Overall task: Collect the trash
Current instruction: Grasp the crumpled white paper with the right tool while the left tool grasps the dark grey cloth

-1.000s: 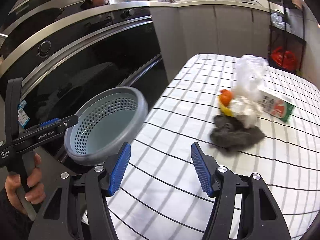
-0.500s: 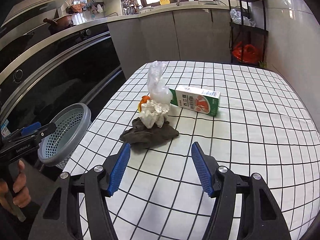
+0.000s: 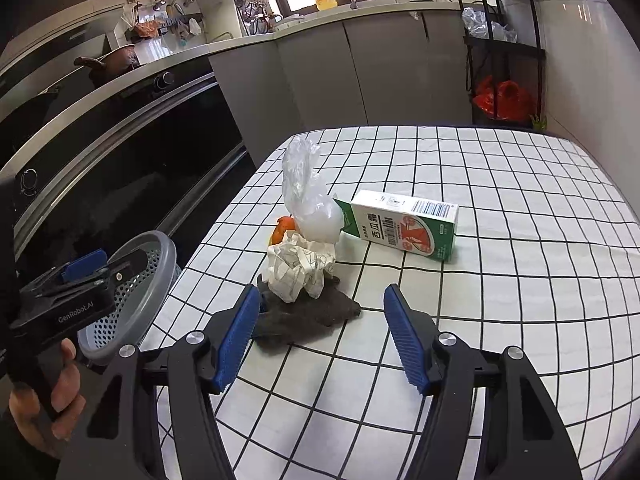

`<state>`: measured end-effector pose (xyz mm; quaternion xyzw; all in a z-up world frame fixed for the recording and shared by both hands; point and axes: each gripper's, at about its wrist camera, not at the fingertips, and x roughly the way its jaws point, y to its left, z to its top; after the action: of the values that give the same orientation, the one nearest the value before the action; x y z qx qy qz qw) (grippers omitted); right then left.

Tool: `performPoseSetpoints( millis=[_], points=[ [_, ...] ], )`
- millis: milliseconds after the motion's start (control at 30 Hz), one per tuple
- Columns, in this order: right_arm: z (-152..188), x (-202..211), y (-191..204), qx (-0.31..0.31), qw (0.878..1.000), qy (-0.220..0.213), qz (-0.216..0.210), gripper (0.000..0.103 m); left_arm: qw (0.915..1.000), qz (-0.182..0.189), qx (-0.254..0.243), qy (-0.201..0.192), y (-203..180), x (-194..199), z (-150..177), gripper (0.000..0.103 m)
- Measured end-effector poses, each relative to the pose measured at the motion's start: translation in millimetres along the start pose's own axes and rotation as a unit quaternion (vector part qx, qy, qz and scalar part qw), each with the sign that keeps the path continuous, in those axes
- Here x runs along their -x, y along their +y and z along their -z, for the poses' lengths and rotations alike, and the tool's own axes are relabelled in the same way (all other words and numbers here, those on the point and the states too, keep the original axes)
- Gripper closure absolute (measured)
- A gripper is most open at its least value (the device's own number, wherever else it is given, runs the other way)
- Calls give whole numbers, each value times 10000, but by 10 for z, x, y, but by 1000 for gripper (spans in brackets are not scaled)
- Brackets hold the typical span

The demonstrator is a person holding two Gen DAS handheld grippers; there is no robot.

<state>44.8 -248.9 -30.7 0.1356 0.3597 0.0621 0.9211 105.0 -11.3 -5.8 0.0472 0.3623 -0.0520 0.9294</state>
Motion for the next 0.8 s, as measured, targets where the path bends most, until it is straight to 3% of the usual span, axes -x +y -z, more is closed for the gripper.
performPoseSetpoints(
  millis=[333, 800],
  points=[
    [-88, -363, 124, -71, 9997, 152, -171, 38, 9998, -44, 54, 205, 87, -246, 49, 24],
    [-169, -816, 264, -179, 9991, 373, -70, 37, 9991, 52, 63, 424, 126, -368, 95, 24]
  ],
)
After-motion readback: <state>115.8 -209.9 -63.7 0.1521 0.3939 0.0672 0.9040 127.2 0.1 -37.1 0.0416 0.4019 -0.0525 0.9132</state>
